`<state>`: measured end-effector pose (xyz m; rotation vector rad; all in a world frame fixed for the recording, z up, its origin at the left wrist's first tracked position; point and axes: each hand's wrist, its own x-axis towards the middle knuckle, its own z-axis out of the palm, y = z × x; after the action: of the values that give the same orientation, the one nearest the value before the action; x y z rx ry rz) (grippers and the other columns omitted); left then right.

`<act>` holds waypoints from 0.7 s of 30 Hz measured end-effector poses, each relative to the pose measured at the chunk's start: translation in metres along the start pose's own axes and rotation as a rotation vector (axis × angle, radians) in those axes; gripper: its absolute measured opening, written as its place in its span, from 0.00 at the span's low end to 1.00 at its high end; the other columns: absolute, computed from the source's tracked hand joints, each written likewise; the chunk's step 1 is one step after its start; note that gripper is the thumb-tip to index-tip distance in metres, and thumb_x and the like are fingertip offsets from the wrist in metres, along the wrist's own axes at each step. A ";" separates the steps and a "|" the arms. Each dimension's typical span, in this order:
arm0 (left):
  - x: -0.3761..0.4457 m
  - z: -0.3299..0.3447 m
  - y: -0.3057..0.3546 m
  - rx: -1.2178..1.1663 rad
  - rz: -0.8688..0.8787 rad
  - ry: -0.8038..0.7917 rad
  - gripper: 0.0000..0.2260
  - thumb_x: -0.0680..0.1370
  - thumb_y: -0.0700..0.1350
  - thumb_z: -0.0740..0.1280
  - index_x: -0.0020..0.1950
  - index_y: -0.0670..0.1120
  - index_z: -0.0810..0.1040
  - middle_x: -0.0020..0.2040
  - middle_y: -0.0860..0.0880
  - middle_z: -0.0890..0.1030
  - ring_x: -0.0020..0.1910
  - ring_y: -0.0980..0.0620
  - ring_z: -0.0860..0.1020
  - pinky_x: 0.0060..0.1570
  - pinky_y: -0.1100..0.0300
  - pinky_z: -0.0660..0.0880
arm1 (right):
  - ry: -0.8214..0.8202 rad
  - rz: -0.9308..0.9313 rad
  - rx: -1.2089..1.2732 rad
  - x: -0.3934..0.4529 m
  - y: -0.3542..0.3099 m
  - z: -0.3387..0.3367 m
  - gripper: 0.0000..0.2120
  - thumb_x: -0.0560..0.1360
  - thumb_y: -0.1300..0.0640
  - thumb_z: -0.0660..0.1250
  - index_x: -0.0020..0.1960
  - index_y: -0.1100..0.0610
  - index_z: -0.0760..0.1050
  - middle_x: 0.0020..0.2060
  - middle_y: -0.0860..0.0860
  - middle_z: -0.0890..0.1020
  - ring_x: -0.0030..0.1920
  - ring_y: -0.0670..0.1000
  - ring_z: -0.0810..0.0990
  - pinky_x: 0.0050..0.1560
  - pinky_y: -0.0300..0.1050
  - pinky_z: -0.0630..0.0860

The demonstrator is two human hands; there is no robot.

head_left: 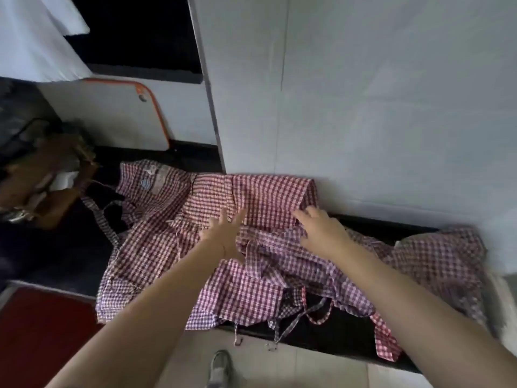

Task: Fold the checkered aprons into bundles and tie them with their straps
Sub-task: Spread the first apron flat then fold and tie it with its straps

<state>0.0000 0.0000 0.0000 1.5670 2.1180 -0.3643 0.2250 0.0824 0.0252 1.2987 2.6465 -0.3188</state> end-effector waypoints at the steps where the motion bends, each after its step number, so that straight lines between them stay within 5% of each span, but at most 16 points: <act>1: 0.004 0.009 -0.006 0.027 -0.014 -0.037 0.61 0.66 0.65 0.76 0.78 0.58 0.30 0.80 0.40 0.37 0.78 0.30 0.47 0.69 0.32 0.63 | -0.039 0.069 -0.010 0.008 -0.009 0.008 0.40 0.76 0.45 0.69 0.80 0.49 0.50 0.73 0.57 0.62 0.71 0.61 0.65 0.64 0.57 0.72; 4: 0.026 0.039 -0.030 0.055 -0.048 -0.107 0.64 0.63 0.66 0.76 0.76 0.58 0.26 0.79 0.41 0.32 0.77 0.29 0.44 0.69 0.32 0.64 | -0.187 0.283 -0.012 0.032 -0.039 0.035 0.56 0.70 0.38 0.74 0.80 0.45 0.36 0.78 0.59 0.48 0.75 0.66 0.58 0.67 0.61 0.71; 7: 0.051 0.064 -0.062 0.044 -0.052 -0.178 0.65 0.63 0.67 0.77 0.76 0.58 0.25 0.79 0.45 0.30 0.78 0.30 0.42 0.69 0.30 0.62 | -0.289 0.385 -0.051 0.057 -0.052 0.061 0.59 0.68 0.37 0.76 0.79 0.45 0.33 0.78 0.60 0.45 0.75 0.68 0.56 0.65 0.62 0.73; 10: 0.068 0.075 -0.093 0.033 -0.035 -0.192 0.65 0.62 0.68 0.76 0.77 0.57 0.26 0.79 0.48 0.30 0.78 0.33 0.40 0.70 0.29 0.59 | -0.263 0.414 -0.170 0.074 -0.067 0.074 0.51 0.71 0.42 0.74 0.80 0.49 0.42 0.75 0.61 0.57 0.71 0.66 0.64 0.61 0.59 0.76; 15: 0.089 0.060 -0.131 0.020 -0.017 -0.198 0.65 0.61 0.68 0.76 0.77 0.58 0.28 0.79 0.48 0.30 0.78 0.35 0.37 0.71 0.28 0.55 | -0.081 0.309 -0.320 0.104 -0.106 0.073 0.24 0.80 0.59 0.62 0.74 0.57 0.62 0.66 0.57 0.73 0.63 0.57 0.75 0.53 0.50 0.77; 21: 0.115 0.044 -0.196 -0.004 -0.076 -0.158 0.62 0.62 0.67 0.77 0.79 0.60 0.33 0.80 0.50 0.32 0.78 0.36 0.38 0.71 0.30 0.56 | 0.011 0.113 -0.184 0.132 -0.141 0.077 0.26 0.79 0.56 0.66 0.74 0.55 0.61 0.68 0.55 0.69 0.64 0.54 0.74 0.56 0.45 0.77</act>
<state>-0.2029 0.0130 -0.1104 1.4092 2.0582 -0.4925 0.0382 0.0774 -0.0657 1.3848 2.5290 -0.0510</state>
